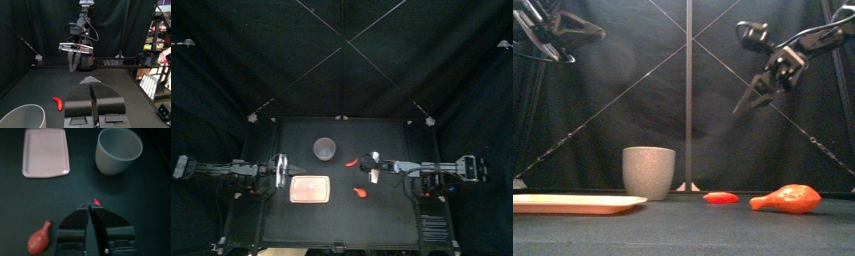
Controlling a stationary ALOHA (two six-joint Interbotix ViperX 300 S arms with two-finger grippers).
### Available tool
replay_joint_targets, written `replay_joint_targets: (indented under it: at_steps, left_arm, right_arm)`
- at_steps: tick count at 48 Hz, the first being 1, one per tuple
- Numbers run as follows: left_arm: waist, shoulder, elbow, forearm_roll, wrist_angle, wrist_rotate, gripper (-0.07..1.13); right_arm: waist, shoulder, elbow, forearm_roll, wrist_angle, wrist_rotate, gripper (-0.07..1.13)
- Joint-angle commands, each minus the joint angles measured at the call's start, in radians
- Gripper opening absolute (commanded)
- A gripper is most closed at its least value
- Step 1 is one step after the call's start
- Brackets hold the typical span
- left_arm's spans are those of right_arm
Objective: Pick the red chile then place it on the pink plate
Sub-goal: Pick the red chile
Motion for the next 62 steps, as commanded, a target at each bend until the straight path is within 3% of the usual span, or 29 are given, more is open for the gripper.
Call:
replay_joint_targets:
  at_steps: [1,6,9,23,43,52,62]
  left_arm:
    - [0.002,0.003,-0.012,0.006,-0.003,0.0,0.0]
    - [0.002,0.0,-0.012,0.009,-0.003,0.002,0.0]
    - [0.002,0.0,-0.012,0.012,-0.005,0.002,0.0]
    - [0.005,-0.002,-0.008,0.014,-0.005,0.002,0.0]
    - [0.008,-0.002,-0.006,0.014,-0.002,0.0,0.0]
    - [0.011,-0.002,-0.005,0.012,-0.003,0.0,0.0]
    - [0.012,-0.002,-0.003,0.014,-0.002,0.002,0.0]
  right_arm:
    - [-0.014,0.13,-0.097,-0.061,0.058,0.0,0.82]
    - [-0.029,0.232,-0.152,-0.077,0.081,-0.002,1.0]
    - [-0.041,0.284,-0.183,-0.075,0.094,-0.002,1.04]
    - [-0.083,0.443,-0.285,-0.075,0.176,0.003,1.04]
    - [-0.115,0.497,-0.296,-0.025,0.239,-0.005,1.02]
    - [-0.11,0.518,-0.293,0.023,0.239,-0.009,0.85]
    - [-0.104,0.517,-0.298,0.026,0.239,-0.006,0.49]
